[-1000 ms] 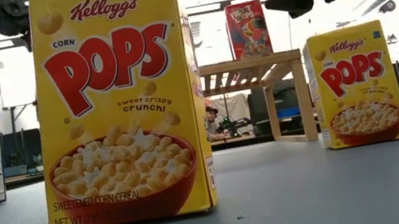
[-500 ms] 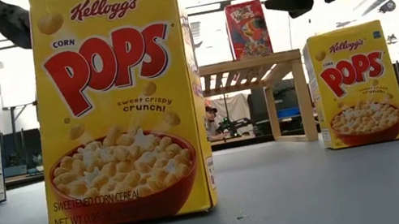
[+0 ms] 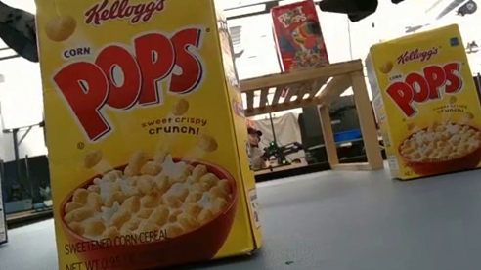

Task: Stack cereal on shelf
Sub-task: Put the top yellow cereal box on the shelf

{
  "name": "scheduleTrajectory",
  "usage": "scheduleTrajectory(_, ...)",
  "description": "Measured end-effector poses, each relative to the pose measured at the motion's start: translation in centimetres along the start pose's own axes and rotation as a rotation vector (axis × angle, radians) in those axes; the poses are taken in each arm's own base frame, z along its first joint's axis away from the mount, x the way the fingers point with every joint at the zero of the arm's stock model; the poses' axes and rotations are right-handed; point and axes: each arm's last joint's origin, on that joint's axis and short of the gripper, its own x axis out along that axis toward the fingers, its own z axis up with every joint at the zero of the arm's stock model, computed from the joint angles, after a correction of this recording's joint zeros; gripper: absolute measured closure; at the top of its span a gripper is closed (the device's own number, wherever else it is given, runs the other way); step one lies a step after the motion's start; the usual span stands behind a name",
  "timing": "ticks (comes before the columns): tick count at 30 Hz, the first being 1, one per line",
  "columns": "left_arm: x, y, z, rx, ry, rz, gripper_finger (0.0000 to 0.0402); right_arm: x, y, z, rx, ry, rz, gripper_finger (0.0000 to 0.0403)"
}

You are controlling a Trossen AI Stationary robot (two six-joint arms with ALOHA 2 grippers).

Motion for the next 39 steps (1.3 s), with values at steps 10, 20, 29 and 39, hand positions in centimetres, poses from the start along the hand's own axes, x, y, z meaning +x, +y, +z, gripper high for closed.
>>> scheduleTrajectory(10,0.6,-0.4,2.3,0.036,-0.116,-0.214,0.0248,0.0,0.0,0.0,-0.003,0.0,0.0,0.0152)
scheduleTrajectory(20,5.3,1.0,4.7,0.088,-0.15,-0.368,0.0249,0.0,0.0,0.0,-0.002,0.0,-0.001,0.0152)
scheduleTrajectory(29,9.1,2.3,4.6,0.094,-0.119,-0.477,0.0247,0.0,0.0,0.0,0.021,0.002,0.0,0.0152)
scheduleTrajectory(39,10.1,3.5,3.5,0.105,-0.095,-0.458,0.0246,0.0,0.0,-0.2,0.011,0.019,0.004,0.0152)
